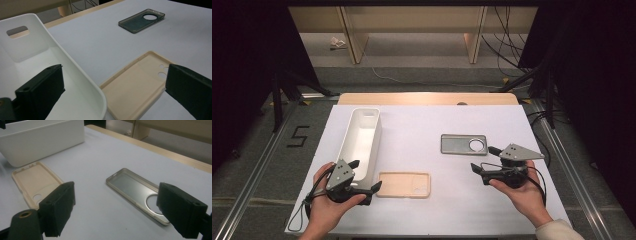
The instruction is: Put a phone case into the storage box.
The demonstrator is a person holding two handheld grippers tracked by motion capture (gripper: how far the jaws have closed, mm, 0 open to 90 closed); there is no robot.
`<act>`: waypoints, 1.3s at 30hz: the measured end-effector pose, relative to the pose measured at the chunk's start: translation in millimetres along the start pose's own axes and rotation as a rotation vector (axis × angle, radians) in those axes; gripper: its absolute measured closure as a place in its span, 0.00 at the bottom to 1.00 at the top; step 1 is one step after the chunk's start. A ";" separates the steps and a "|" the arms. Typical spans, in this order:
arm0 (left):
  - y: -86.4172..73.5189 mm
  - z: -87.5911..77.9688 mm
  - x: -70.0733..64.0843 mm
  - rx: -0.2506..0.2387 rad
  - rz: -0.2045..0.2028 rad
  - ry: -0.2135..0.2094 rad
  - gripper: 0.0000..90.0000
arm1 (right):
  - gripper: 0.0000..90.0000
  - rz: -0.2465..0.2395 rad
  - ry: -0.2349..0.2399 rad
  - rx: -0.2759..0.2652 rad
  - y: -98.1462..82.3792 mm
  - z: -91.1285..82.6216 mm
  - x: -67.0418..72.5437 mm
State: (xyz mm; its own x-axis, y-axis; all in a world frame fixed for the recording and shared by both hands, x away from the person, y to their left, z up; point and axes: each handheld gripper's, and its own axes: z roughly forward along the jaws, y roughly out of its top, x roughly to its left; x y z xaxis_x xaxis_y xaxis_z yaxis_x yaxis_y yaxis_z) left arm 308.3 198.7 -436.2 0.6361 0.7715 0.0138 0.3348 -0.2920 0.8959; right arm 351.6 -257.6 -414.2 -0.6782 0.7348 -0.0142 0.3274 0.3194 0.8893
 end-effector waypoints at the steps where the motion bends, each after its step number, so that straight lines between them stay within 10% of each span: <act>1: 0.2 -0.2 -0.1 -0.003 0.000 0.001 0.01 | 0.18 -0.001 0.001 0.000 0.0 0.1 0.1; 9: 0.2 -0.5 0.0 -0.006 -0.003 0.002 0.02 | 0.19 -0.005 -0.001 0.004 0.2 1.3 0.4; 14: 0.7 -0.3 -0.7 -0.006 0.002 0.001 0.02 | 0.68 -0.068 -0.002 0.033 5.3 13.3 3.7; 21: 0.6 -0.4 -0.5 -0.007 0.000 -0.002 0.02 | 0.98 -0.076 0.011 0.125 18.0 49.5 5.2; 39: 0.2 -1.7 0.0 -0.012 -0.001 -0.006 0.02 | 1.00 -0.004 -0.021 0.329 27.3 163.4 2.8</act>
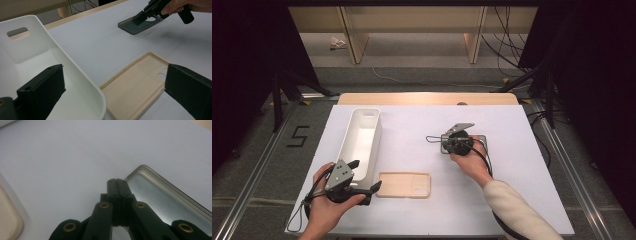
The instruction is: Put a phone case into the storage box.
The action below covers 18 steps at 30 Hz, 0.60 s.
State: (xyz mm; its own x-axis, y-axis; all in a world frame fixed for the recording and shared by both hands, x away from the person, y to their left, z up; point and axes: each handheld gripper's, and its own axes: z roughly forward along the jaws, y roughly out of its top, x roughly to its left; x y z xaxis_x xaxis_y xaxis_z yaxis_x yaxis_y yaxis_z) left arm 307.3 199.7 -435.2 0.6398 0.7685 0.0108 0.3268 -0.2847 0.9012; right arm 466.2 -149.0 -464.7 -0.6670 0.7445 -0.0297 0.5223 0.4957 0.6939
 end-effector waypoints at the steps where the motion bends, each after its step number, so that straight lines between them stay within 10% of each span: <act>1: 0.0 0.0 0.0 0.000 0.000 0.000 0.02 | 1.00 0.000 0.000 0.000 0.0 0.0 0.0; 18: -0.5 -0.5 0.5 0.002 -0.001 0.002 0.02 | 1.00 0.017 -0.018 0.103 -1.0 17.4 -0.9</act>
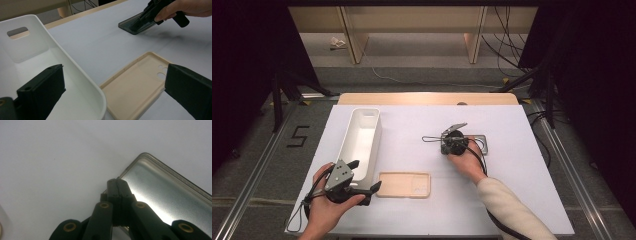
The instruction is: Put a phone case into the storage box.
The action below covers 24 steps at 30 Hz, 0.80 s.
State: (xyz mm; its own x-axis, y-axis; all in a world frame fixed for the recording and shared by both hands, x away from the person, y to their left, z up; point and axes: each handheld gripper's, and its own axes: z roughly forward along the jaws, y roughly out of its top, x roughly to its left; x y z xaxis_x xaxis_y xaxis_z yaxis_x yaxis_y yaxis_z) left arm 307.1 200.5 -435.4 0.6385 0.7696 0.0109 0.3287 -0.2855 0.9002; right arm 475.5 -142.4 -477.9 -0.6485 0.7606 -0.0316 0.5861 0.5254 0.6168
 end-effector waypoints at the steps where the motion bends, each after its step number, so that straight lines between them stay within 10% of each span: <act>1: 0.0 -0.2 0.1 0.000 -0.001 0.000 0.02 | 1.00 0.000 0.000 0.000 0.0 0.0 0.0; 12: -0.2 -0.8 -0.4 0.000 -0.001 0.000 0.02 | 1.00 -0.067 0.070 0.130 -17.8 -26.5 -6.1; 24: -0.7 -0.7 -0.6 0.003 -0.002 0.003 0.02 | 1.00 -0.099 0.047 0.207 -46.9 -56.4 -24.4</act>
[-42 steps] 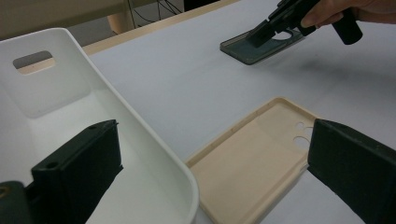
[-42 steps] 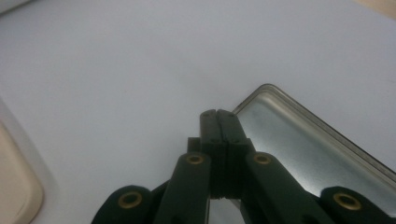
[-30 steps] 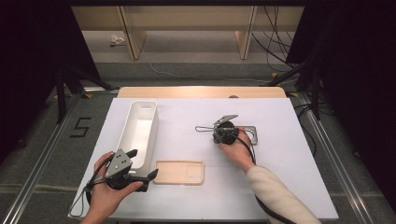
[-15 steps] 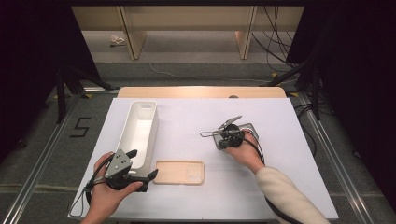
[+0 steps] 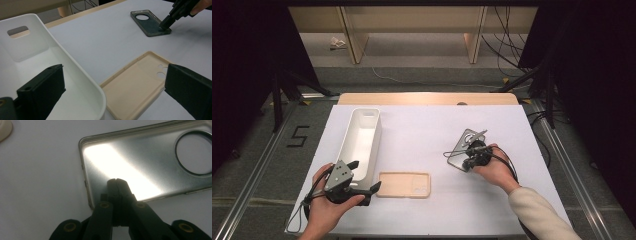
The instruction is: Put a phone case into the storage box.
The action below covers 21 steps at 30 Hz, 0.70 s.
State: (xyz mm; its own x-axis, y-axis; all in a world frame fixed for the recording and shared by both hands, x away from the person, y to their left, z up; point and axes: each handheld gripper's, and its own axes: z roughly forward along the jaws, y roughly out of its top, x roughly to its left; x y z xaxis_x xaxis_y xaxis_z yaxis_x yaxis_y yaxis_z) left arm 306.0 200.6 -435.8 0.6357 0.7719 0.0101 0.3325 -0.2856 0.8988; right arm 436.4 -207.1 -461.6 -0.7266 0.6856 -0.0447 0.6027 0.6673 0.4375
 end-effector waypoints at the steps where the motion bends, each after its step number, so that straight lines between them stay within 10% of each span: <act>1: 0.0 0.0 0.0 0.000 0.000 0.000 0.02 | 1.00 0.003 -0.005 0.002 -2.9 -1.5 -1.5; 21: -0.2 0.2 -0.2 0.000 0.001 0.001 0.02 | 1.00 0.039 -0.036 0.011 -31.2 -15.9 -20.6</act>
State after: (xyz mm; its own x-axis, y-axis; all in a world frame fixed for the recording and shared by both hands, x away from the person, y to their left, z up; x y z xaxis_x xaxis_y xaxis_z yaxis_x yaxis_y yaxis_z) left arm 305.9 200.4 -436.1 0.6352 0.7723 0.0112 0.3322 -0.2862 0.8988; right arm 427.3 -246.7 -460.1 -0.6902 0.7211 -0.0603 0.6341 0.6428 0.4299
